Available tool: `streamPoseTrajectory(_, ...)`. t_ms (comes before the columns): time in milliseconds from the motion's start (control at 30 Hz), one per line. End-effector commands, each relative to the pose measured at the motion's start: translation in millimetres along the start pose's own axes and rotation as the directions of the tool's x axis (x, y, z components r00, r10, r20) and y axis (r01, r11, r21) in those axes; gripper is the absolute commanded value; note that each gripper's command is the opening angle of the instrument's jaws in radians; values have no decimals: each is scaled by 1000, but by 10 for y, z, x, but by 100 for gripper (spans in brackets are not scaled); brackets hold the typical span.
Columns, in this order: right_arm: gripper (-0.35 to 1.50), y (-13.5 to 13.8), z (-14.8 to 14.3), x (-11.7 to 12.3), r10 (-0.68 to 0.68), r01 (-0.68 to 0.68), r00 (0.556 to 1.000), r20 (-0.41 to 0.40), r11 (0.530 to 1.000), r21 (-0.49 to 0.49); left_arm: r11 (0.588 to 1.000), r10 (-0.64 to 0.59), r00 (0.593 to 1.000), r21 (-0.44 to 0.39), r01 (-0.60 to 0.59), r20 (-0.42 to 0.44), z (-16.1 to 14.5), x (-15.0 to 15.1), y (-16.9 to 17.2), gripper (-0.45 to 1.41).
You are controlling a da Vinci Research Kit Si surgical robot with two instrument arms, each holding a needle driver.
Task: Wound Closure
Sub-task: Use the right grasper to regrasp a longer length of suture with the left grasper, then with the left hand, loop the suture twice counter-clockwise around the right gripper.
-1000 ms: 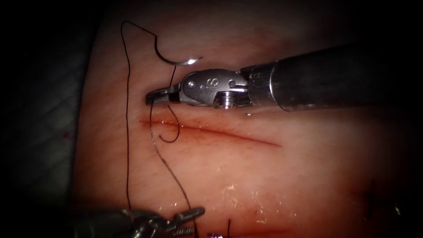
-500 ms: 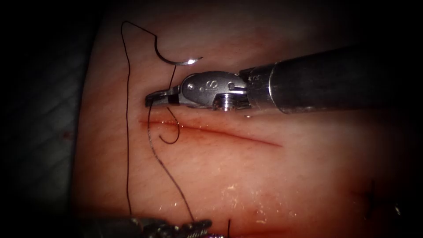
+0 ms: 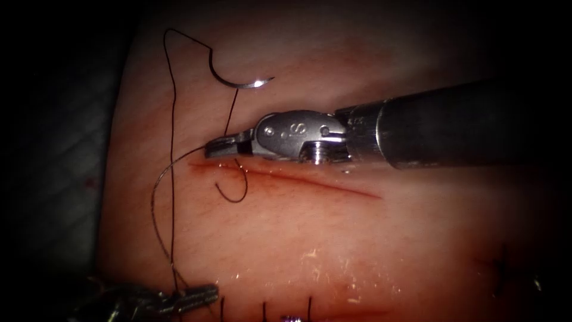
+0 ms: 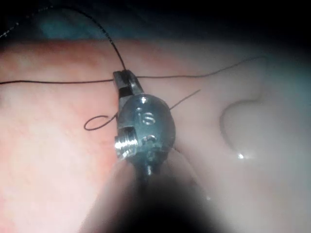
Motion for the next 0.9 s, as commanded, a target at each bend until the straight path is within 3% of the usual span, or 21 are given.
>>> streamPoseTrajectory(33,-35,-15,2,-6,-12,12,1000,-11,1000,1,1000,-6,1000,11,6,8,0,-4,2,-45)
streamPoseTrajectory(200,-35,-41,-10,-5,-15,15,999,-37,1000,-14,999,-30,998,38,28,53,-24,-34,-12,-45)
streamPoseTrajectory(233,-13,-44,-13,-4,-15,14,999,-45,1000,-15,999,-31,998,36,29,53,-26,-37,-13,-45)
streamPoseTrajectory(333,96,-50,-20,-1,-12,9,997,-79,999,-45,999,-35,997,39,32,74,-26,-48,-13,-45)
streamPoseTrajectory(433,135,-55,-29,1,-5,-5,995,-103,995,-102,999,-32,995,42,28,98,-26,-56,-12,-45)
streamPoseTrajectory(567,148,-58,-48,2,16,-35,993,-118,986,-161,999,-21,994,42,16,107,-27,-64,-11,-45)
streamPoseTrajectory(900,148,-52,-116,17,-2,-29,990,-142,975,-219,999,15,991,45,-22,132,-33,-59,-12,-45)
